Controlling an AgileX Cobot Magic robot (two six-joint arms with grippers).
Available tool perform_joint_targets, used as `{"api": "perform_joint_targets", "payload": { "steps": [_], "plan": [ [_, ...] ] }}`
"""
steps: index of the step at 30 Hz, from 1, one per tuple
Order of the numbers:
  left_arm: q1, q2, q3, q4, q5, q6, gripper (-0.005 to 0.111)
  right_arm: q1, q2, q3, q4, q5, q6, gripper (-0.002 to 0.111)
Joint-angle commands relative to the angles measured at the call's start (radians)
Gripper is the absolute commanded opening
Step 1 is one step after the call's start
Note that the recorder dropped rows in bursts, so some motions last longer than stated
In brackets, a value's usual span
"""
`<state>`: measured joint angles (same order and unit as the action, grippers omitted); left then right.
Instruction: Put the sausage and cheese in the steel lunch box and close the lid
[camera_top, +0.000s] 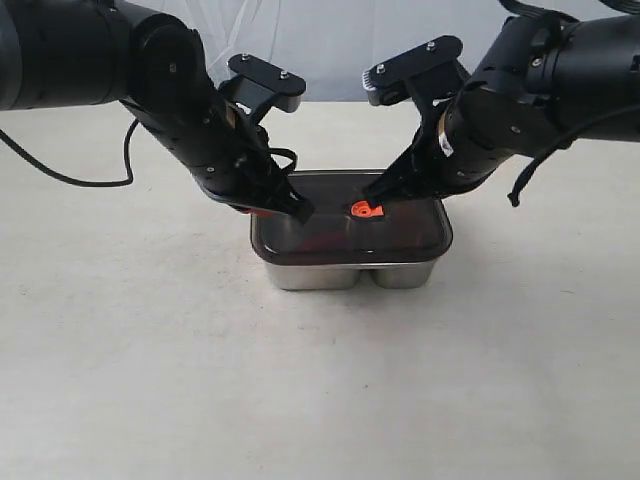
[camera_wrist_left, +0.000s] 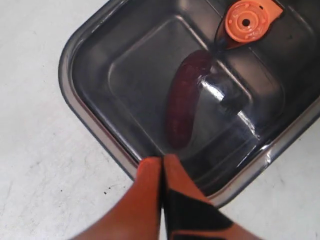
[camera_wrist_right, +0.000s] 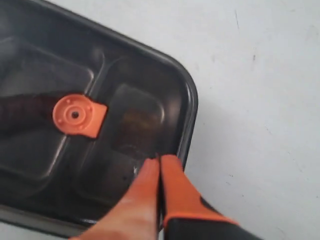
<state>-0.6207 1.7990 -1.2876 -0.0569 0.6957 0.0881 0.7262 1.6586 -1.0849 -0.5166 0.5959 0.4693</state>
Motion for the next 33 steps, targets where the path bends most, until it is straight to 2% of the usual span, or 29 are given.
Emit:
{"api": "perform_joint_targets", "payload": {
  "steps": [1,7,21,33],
  "plan": [
    [0.001,-0.005,-0.006,-0.016,-0.028,0.002,0.000,-0.098,-0.003,-0.007,0.063,-0.075,0.005,-0.001],
    [0.001,0.039,-0.006,-0.014,-0.030,0.009,0.000,-0.134,-0.003,-0.007,0.095,-0.125,-0.027,-0.001],
    [0.001,0.121,-0.006,-0.010,-0.032,0.025,0.000,-0.134,0.110,-0.007,0.397,-0.183,-0.288,-0.001],
    [0.001,0.172,-0.012,-0.012,0.025,0.025,0.000,-0.134,0.209,-0.007,0.415,-0.140,-0.295,-0.001]
  ]
}}
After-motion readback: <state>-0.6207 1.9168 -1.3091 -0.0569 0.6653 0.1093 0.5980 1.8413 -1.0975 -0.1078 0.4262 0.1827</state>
